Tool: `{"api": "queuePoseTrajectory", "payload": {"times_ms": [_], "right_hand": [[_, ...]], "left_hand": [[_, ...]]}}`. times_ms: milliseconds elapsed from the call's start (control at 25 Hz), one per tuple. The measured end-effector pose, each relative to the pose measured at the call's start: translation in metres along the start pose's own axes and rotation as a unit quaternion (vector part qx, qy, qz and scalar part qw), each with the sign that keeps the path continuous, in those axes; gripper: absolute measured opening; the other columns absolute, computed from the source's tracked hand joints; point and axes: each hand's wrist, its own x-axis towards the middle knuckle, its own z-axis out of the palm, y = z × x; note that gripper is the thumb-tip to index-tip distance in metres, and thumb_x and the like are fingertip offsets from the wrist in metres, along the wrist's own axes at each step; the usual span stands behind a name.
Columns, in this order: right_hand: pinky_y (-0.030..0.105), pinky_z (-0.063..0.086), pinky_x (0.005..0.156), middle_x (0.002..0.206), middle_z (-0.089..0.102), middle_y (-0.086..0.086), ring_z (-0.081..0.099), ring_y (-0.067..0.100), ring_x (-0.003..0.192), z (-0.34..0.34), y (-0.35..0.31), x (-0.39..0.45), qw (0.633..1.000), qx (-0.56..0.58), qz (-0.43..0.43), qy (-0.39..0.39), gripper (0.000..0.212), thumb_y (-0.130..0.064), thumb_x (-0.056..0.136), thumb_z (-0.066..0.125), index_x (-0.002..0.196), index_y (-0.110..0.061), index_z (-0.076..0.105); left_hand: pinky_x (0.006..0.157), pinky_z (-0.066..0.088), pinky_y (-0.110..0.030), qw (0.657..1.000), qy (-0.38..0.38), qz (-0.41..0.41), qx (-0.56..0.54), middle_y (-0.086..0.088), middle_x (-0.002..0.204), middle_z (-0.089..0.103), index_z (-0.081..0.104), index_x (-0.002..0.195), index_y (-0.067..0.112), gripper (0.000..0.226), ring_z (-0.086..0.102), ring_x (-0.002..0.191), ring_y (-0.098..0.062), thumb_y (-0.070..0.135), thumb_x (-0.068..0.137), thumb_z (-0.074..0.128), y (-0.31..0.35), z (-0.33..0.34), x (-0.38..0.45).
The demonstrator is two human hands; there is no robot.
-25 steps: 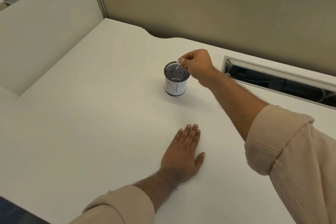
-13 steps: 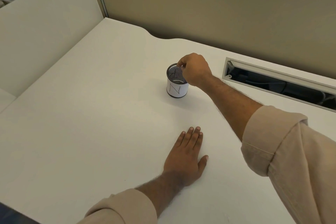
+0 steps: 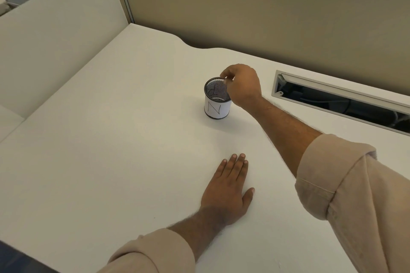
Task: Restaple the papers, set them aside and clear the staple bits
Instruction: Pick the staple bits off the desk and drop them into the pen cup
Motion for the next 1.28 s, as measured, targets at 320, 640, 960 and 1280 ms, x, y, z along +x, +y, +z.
{"api": "queuePoseTrajectory", "payload": {"times_ms": [320, 640, 960, 1280], "right_hand": [[0.020, 0.045, 0.055, 0.077, 0.066, 0.002, 0.054, 0.012, 0.062, -0.064, 0.034, -0.074, 0.919, 0.334, 0.207, 0.025, 0.012, -0.017, 0.089, 0.066, 0.096, -0.009, 0.072], [0.018, 0.049, 0.061, 0.083, 0.072, 0.002, 0.059, 0.010, 0.064, -0.088, 0.118, -0.235, 0.933, 0.257, 0.253, 0.011, 0.007, -0.011, 0.086, 0.067, 0.087, -0.010, 0.074], [0.013, 0.043, 0.070, 0.087, 0.069, -0.009, 0.061, 0.003, 0.080, -0.081, 0.144, -0.357, 0.976, 0.068, 0.167, -0.124, 0.008, -0.015, 0.089, 0.066, 0.089, -0.019, 0.073], [0.024, 0.042, 0.069, 0.077, 0.053, -0.015, 0.050, 0.009, 0.077, -0.071, 0.139, -0.386, 0.986, -0.022, 0.075, -0.147, 0.012, -0.016, 0.090, 0.062, 0.090, -0.018, 0.074]], "left_hand": [[0.123, 0.004, -0.038, 1.000, -0.007, 0.003, -0.010, -0.001, 0.165, 0.002, 0.010, 0.156, 0.012, 0.068, -0.002, 0.151, -0.016, 0.049, 0.100, 0.022, 0.001, 0.001, 0.001], [0.123, 0.005, -0.037, 1.000, -0.001, 0.000, 0.019, -0.002, 0.165, 0.007, 0.013, 0.156, 0.012, 0.069, 0.002, 0.152, -0.016, 0.051, 0.099, 0.023, 0.001, 0.005, 0.000], [0.123, 0.004, -0.035, 1.000, -0.006, -0.005, 0.023, 0.000, 0.165, 0.006, 0.012, 0.156, 0.014, 0.069, 0.002, 0.151, -0.015, 0.051, 0.099, 0.023, 0.002, 0.004, -0.001], [0.123, 0.004, -0.035, 1.000, -0.004, -0.006, 0.019, 0.000, 0.165, 0.008, 0.013, 0.156, 0.014, 0.068, 0.004, 0.151, -0.015, 0.051, 0.100, 0.024, 0.000, 0.005, -0.001]]}}
